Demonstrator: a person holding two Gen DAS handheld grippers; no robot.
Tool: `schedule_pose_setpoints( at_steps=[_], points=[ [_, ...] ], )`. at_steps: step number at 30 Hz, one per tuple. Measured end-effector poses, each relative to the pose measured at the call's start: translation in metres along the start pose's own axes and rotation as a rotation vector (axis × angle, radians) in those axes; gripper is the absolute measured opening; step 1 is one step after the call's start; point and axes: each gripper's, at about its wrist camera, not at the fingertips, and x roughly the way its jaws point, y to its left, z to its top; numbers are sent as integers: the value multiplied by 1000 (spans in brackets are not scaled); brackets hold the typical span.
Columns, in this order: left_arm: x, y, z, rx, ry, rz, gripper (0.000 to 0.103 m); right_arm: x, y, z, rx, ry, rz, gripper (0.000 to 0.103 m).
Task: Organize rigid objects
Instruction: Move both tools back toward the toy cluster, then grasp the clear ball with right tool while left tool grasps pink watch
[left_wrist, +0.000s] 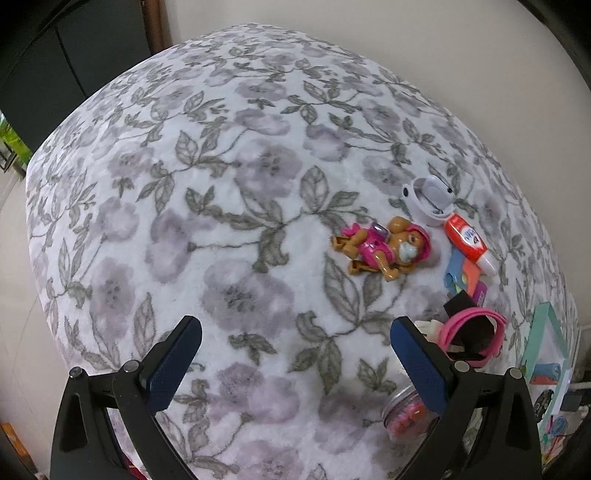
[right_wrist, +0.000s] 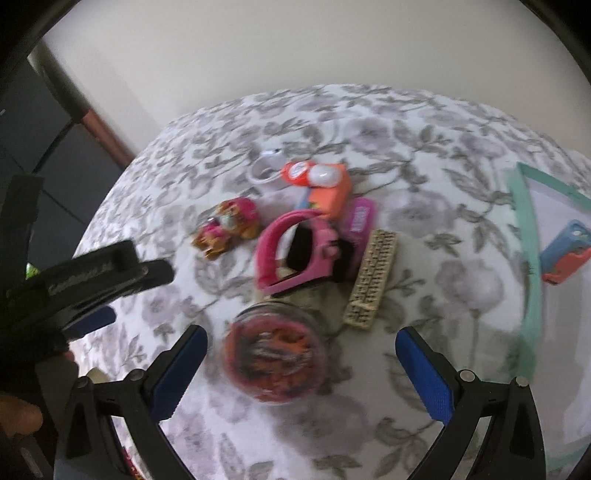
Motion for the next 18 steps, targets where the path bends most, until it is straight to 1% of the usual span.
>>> schedule_pose_setpoints(
  at_steps=[6,10,13,18],
  points=[
    [2,5,4,-22,5,-10,102,14,11,-8,-44,49,-24,103],
    [7,7,5,-28,20,-16,102,26,16,-15,-80,83,-62,103],
    [8,5,4,-22,26,-21,102,33,19,-20,-92,93,-93,103],
    [7,-4,3,9,28,-36,102,31,15,-19,-67,85,-80,101]
  ],
)
